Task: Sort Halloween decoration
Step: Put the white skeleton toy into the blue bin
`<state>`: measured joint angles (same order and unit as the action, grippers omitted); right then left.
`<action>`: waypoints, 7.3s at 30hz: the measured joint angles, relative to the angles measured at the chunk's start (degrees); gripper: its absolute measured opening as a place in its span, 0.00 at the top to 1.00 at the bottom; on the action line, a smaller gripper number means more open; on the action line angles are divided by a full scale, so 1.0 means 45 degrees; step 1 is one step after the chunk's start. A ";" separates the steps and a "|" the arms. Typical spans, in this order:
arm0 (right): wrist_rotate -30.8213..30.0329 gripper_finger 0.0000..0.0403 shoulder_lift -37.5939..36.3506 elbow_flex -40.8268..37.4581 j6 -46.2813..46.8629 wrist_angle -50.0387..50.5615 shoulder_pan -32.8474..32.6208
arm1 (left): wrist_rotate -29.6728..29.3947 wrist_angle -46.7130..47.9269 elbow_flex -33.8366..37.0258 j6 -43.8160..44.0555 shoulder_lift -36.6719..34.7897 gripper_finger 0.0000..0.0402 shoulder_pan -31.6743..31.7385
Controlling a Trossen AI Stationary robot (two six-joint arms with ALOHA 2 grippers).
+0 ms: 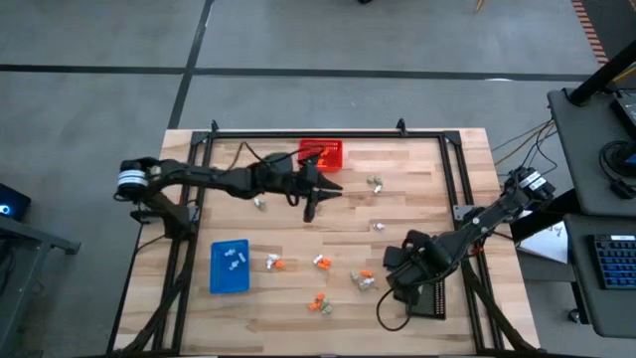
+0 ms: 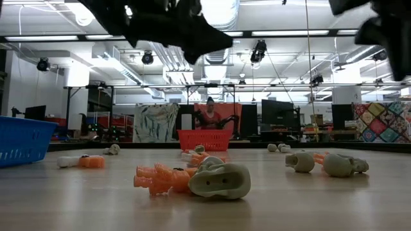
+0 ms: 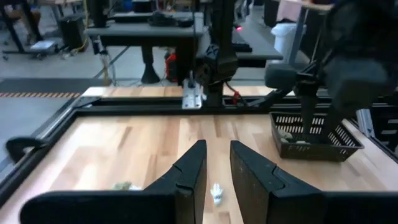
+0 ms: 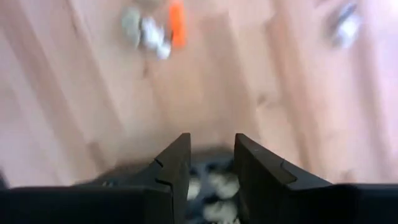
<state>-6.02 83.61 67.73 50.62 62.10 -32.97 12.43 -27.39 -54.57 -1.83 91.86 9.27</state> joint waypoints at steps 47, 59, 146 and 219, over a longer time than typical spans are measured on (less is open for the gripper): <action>-0.8223 0.73 -0.4919 -0.6054 -1.2150 -1.5949 0.0117 | -0.1307 -0.2612 -0.4587 0.0189 0.8935 0.87 -0.1158; -0.8223 0.73 -0.4899 -0.6059 -1.2055 -1.5761 0.0126 | -0.1316 -0.1302 -0.5226 -0.0486 0.9023 0.74 -0.1156; -0.8250 0.73 -0.4890 -0.6068 -1.1597 -1.5472 0.0170 | -0.1861 0.0998 -0.8204 -0.0719 1.1107 0.63 -0.1596; -0.8228 0.73 -0.4894 -0.5947 -1.2826 -1.5642 0.0170 | -0.0743 2.2180 -0.1273 0.6345 -0.0841 0.93 -0.7390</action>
<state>-43.05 61.58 40.97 -7.09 -8.29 -32.21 9.08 72.42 -60.29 26.73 88.08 -23.99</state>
